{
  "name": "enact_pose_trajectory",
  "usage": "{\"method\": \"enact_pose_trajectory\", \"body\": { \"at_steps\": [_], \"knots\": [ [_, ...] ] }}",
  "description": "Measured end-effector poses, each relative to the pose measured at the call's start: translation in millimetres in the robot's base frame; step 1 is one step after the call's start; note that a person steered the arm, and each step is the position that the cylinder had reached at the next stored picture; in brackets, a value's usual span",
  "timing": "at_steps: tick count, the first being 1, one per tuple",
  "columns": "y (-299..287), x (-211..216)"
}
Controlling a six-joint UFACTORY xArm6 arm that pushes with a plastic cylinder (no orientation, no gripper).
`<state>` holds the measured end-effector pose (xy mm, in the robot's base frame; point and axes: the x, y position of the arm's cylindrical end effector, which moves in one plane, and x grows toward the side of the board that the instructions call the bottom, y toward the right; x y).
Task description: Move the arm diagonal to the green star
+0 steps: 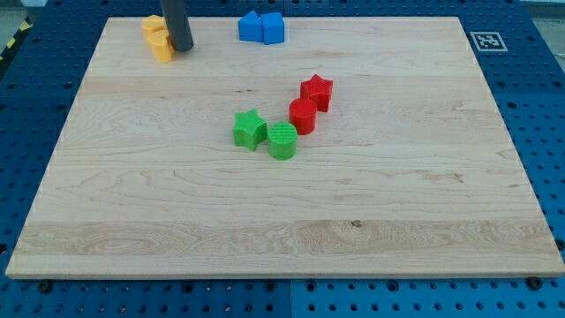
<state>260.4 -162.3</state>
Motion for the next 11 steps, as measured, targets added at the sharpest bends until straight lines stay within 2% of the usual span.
{"method": "enact_pose_trajectory", "body": {
  "at_steps": [2,3,5,6,8,9,10,11],
  "knots": [
    [-13.8,-5.0],
    [4.7,-5.0],
    [127.6,2.0],
    [133.8,7.0],
    [133.7,9.2],
    [104.6,27.6],
    [49.2,56.8],
    [25.9,106.1]
  ]
}}
